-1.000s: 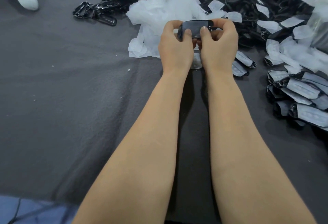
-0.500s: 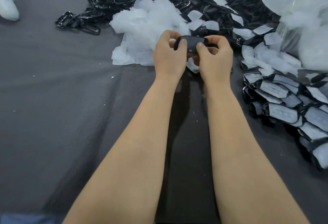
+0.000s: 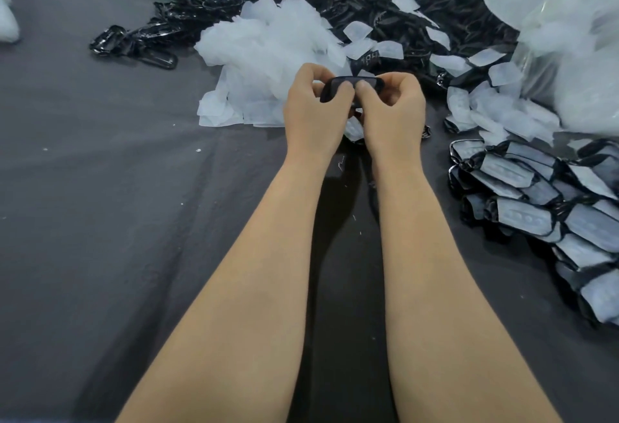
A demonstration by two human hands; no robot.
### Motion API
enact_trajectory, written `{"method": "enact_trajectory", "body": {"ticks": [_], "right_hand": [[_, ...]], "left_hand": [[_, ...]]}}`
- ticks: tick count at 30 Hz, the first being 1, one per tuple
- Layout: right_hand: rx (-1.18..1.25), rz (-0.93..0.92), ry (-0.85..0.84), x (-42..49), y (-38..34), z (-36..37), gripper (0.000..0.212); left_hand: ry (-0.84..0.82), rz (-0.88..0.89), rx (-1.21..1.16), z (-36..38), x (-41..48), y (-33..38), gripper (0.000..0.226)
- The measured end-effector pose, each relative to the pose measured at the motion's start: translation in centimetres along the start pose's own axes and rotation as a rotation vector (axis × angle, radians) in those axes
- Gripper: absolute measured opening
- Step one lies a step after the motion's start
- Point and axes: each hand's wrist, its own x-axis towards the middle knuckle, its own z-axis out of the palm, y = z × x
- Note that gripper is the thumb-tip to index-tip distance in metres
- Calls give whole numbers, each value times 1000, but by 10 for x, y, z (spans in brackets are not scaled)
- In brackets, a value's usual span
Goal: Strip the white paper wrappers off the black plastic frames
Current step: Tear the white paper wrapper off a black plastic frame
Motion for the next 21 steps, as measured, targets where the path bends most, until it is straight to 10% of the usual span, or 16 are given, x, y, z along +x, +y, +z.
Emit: {"method": "enact_trajectory", "body": {"ticks": [21], "right_hand": [[-32, -12, -64, 1, 1, -3, 11]], "left_hand": [[8, -122, -166, -3, 1, 4, 17]]}}
